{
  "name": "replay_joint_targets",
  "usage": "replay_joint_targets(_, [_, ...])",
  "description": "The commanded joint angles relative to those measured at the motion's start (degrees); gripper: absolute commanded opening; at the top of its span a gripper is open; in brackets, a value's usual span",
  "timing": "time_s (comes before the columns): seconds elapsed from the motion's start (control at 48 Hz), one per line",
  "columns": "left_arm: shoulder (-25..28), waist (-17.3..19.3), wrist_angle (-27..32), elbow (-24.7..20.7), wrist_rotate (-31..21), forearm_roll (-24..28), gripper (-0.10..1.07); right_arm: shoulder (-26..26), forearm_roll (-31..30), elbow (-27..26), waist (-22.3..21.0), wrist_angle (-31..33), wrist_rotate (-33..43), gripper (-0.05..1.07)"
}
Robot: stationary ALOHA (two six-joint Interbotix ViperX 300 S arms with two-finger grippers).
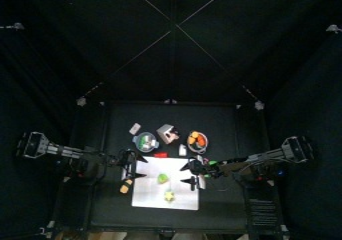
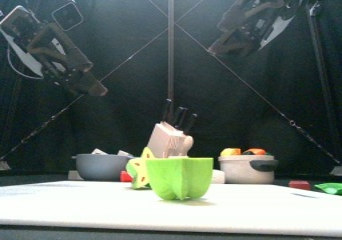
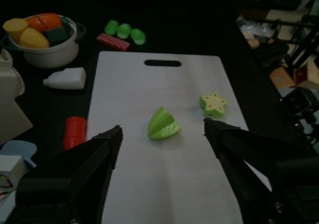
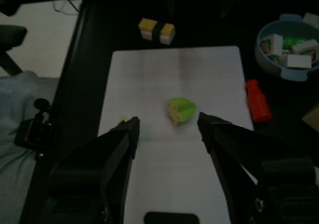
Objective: Grab starfruit top
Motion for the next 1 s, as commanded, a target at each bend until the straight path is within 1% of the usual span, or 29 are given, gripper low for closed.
replay_joint_targets(0.0, [1.67, -0.35, 1.93, -3.60, -0.09, -0.26, 1.02, -3.34, -1.76, 3.87, -3.78, -7.29, -0.70, 0.88])
replay_joint_targets(0.104, [4.83, -0.35, 4.04, -5.54, 0.18, -0.18, 1.02, -4.66, -2.64, 7.29, -7.65, -11.07, -0.62, 0.88])
replay_joint_targets(0.188, [7.38, -0.44, 5.01, -6.86, 0.18, -0.09, 1.02, -4.57, -2.02, 8.44, -9.76, -12.92, -0.09, 0.88])
replay_joint_targets(0.312, [11.95, -0.44, 5.62, -8.61, 0.26, 0.09, 1.02, -3.52, -2.11, 8.79, -9.67, -12.39, -0.35, 0.88])
replay_joint_targets(0.396, [14.77, -0.44, 5.98, -9.93, 0.35, 0.79, 1.02, -3.43, -1.85, 9.14, -8.96, -9.58, -0.09, 0.88])
replay_joint_targets(0.542, [19.25, -0.53, 6.86, -12.66, 1.14, 5.01, 1.02, -3.08, -1.23, 10.46, -8.00, -5.01, 0.00, 0.88])
replay_joint_targets(0.688, [22.32, -1.76, 10.11, -15.73, 1.23, 8.35, 1.02, -2.20, -1.05, 10.99, -7.47, -4.83, -0.35, 0.88])
replay_joint_targets(0.792, [23.03, -1.93, 13.01, -18.28, 1.41, 10.46, 1.02, -2.29, -1.49, 10.81, -7.73, -4.31, -0.97, 0.88])
replay_joint_targets(0.896, [23.47, -2.02, 16.79, -20.30, 2.29, 14.33, 1.02, -2.29, -2.02, 11.07, -7.82, -3.96, -0.35, 0.88])
replay_joint_targets(0.979, [23.82, -2.55, 19.69, -20.92, 3.34, 18.11, 1.02, -2.20, -1.76, 11.16, -8.35, -3.96, -0.09, 0.88])
